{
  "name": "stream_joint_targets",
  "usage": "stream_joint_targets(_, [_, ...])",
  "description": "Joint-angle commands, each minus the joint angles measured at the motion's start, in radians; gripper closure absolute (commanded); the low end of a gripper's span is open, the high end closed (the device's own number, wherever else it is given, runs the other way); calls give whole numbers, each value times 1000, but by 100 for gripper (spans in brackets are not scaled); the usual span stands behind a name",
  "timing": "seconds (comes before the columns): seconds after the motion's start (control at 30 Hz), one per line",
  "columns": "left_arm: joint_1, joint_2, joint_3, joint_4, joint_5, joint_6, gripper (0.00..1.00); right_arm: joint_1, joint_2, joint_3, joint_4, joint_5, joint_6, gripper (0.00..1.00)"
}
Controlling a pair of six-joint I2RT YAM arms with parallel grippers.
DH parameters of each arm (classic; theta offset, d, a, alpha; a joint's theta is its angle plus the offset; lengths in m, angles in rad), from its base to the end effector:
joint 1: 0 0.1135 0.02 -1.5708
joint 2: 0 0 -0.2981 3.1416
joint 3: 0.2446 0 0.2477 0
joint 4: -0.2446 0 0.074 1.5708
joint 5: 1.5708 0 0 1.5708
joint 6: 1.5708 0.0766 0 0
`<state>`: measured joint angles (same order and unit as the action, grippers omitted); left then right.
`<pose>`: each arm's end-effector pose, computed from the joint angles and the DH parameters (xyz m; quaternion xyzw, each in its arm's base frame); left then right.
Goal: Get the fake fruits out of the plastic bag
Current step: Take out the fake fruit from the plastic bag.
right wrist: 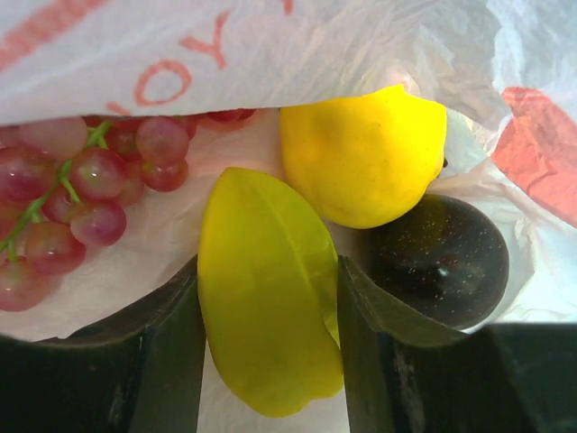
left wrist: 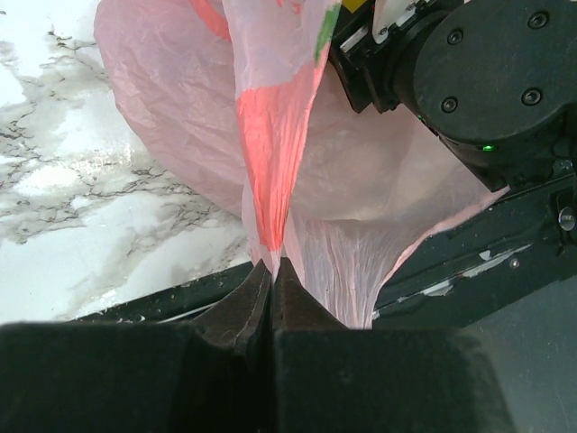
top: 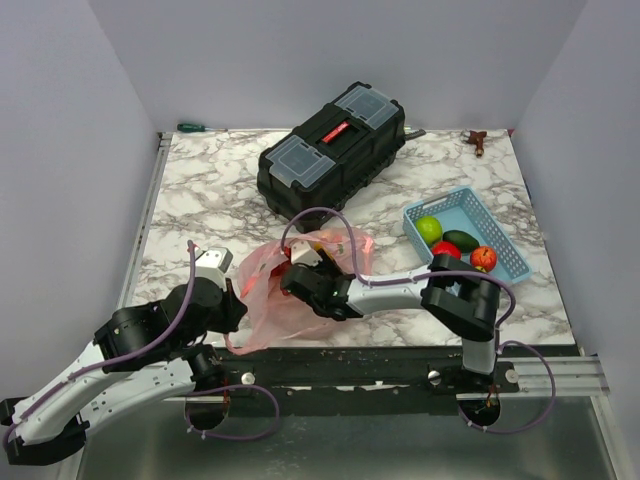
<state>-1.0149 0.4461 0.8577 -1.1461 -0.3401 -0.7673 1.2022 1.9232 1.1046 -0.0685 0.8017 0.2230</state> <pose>0.0512 -0.0340 0.2952 0.0430 0.9023 -0.2141 0.3718 0.1995 0.3638 0.1601 -0.2925 0.8271 -0.0764 0.4739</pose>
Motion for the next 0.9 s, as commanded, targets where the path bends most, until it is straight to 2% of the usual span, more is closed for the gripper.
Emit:
stream_joint_targets(0.0, [-2, -4, -8, 4, -2, 6, 100, 2, -18, -14, -19, -115, 70, 71])
stream_joint_targets(0.17, [-2, 20, -6, 8, 7, 13, 100, 22, -82, -19, -1, -173, 84, 82])
stream_joint_targets(0.37, [-2, 37, -6, 4, 4, 10, 100, 63, -160, -30, 2, -191, 129, 89])
stream_joint_targets(0.73, [-2, 59, -6, 9, 16, 20, 100, 77, -338, -135, 130, -303, 205, 91])
stream_joint_targets(0.87, [-2, 47, -8, 8, 10, 14, 100, 80, -378, -149, 129, -372, 267, 92])
